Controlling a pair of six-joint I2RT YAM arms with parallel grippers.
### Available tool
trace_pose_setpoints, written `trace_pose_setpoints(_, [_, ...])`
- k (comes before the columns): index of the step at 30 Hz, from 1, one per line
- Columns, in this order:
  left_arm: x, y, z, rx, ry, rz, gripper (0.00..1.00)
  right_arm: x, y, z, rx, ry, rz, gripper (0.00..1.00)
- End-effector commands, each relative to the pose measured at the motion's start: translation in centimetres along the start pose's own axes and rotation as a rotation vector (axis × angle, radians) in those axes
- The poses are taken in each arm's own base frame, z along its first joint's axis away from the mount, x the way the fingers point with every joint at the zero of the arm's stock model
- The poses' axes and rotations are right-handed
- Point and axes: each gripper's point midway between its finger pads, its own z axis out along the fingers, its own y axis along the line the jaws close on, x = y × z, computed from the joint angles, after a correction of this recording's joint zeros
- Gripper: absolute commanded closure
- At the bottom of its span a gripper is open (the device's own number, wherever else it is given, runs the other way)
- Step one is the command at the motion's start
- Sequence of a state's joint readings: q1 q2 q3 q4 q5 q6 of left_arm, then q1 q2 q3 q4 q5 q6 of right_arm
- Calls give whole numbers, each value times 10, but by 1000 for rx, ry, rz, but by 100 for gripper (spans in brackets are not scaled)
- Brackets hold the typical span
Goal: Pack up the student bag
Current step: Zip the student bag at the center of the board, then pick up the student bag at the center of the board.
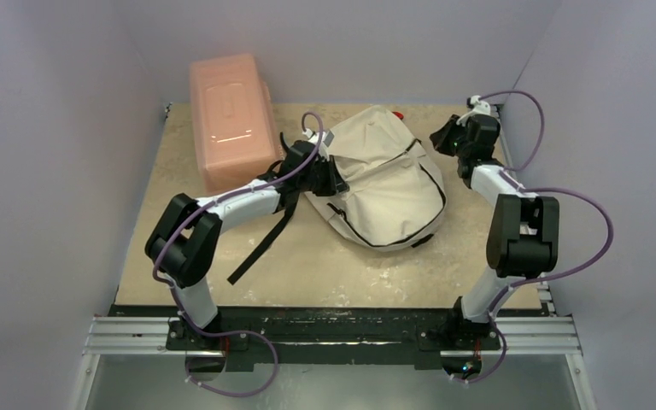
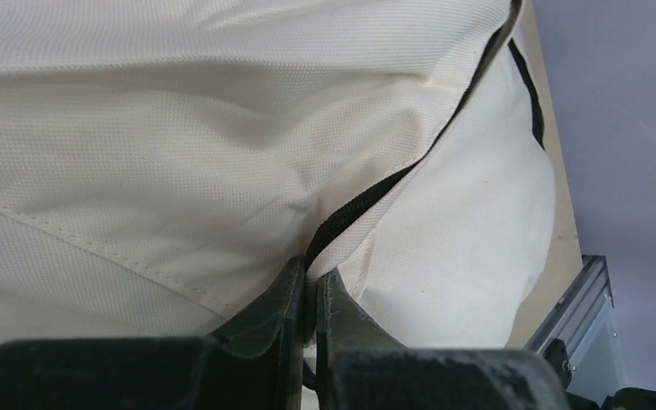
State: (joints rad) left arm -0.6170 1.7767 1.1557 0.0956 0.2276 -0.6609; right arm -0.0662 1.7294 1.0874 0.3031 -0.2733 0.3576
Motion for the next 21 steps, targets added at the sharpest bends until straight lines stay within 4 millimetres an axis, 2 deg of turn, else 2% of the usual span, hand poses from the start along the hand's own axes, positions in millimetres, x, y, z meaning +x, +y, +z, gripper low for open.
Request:
trace_pose_setpoints(1, [18,16,-25,-77,127,-8,99,-66,-26,-14,153,-110,-68,74])
trace_pose_setpoints(3, [12,6,-29,-54,136,-6,86,-52,-22,-28,221,-43,-46,50])
trace_pose_setpoints(4, [9,1,-32,-53,139,-12,78,-43,-22,-36,246,-1,-12,43])
trace_pose_setpoints(6, [1,-13,-38,-13,139,-15,62,-18,-20,-56,279,116,57,33])
trace_pose_setpoints(8, [-7,-26,-45,23,139,-10,47,2,-3,-73,205,183,95,24])
trace_pose_setpoints(9, [-10,-32,-50,39,138,-7,42,13,3,-82,176,216,119,21])
trace_pose_setpoints(12, [-21,-46,-69,61,119,13,40,54,5,-116,174,302,146,14])
trace_pose_setpoints(16, [-35,-62,-100,90,62,92,39,101,-3,-157,237,369,218,13])
trace_pose_setpoints(18, [-39,-64,-113,86,41,127,39,121,8,-166,172,379,277,12])
trace_pose_setpoints(21, [-43,-68,-125,94,8,157,39,144,32,-166,13,359,396,14])
